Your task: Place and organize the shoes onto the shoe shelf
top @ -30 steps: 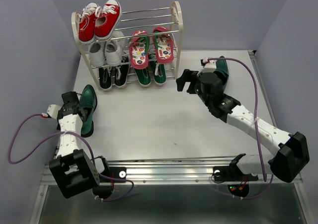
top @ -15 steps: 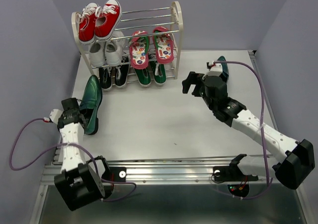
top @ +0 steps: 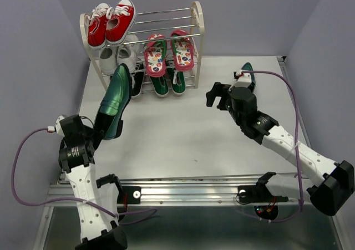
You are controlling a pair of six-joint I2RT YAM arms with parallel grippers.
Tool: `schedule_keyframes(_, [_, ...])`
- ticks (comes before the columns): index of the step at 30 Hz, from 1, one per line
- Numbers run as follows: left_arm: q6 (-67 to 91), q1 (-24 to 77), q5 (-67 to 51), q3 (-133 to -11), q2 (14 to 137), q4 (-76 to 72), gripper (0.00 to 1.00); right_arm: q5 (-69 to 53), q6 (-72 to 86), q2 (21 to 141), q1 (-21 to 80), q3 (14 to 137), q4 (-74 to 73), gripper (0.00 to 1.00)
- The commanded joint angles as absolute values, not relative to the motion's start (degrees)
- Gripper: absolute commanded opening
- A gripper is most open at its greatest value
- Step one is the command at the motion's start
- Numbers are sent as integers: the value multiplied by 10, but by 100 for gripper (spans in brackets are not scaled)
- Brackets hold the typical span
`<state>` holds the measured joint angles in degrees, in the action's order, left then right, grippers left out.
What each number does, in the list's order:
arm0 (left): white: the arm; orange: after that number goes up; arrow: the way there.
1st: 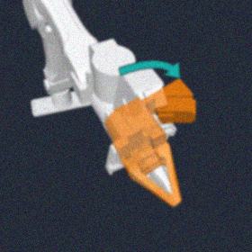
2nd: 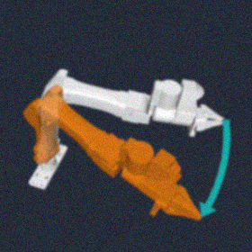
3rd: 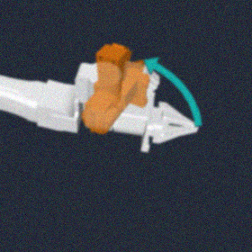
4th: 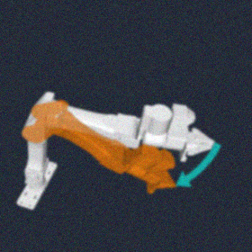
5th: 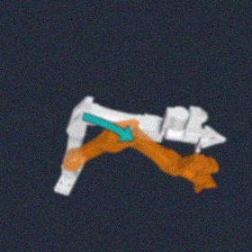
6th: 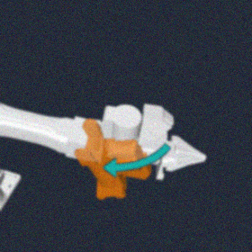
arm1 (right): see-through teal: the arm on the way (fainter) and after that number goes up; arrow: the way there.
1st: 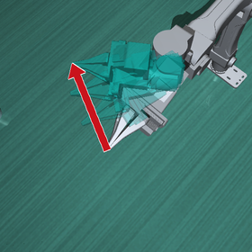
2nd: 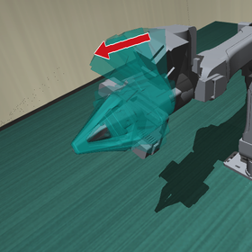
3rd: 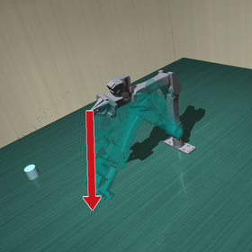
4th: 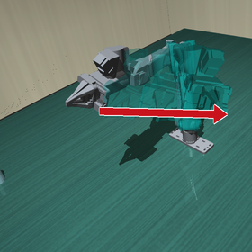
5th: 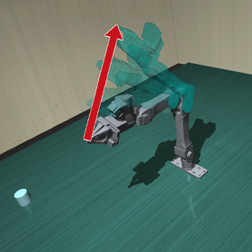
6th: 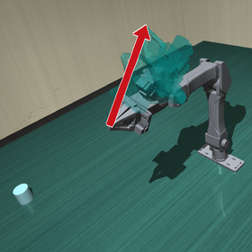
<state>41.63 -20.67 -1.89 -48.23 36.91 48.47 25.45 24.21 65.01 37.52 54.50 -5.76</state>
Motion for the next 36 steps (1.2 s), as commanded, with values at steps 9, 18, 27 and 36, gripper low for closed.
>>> schedule_keyframes(9, [450, -202, -133, -648, 384, 387, 0, 19, 229, 670, 374, 590, -11, 100])
schedule_keyframes(18, [578, 45, 38, -634, 449, 285, 0, -75, 270, 762, 458, 683, 40, 100])
schedule_keyframes(27, [735, 327, 252, -621, 540, 235, 0, 60, 394, 745, 504, 667, 52, 100])
schedule_keyframes(36, [881, 428, 369, -623, 624, 191, 0, 161, 477, 750, 504, 635, -20, 99])
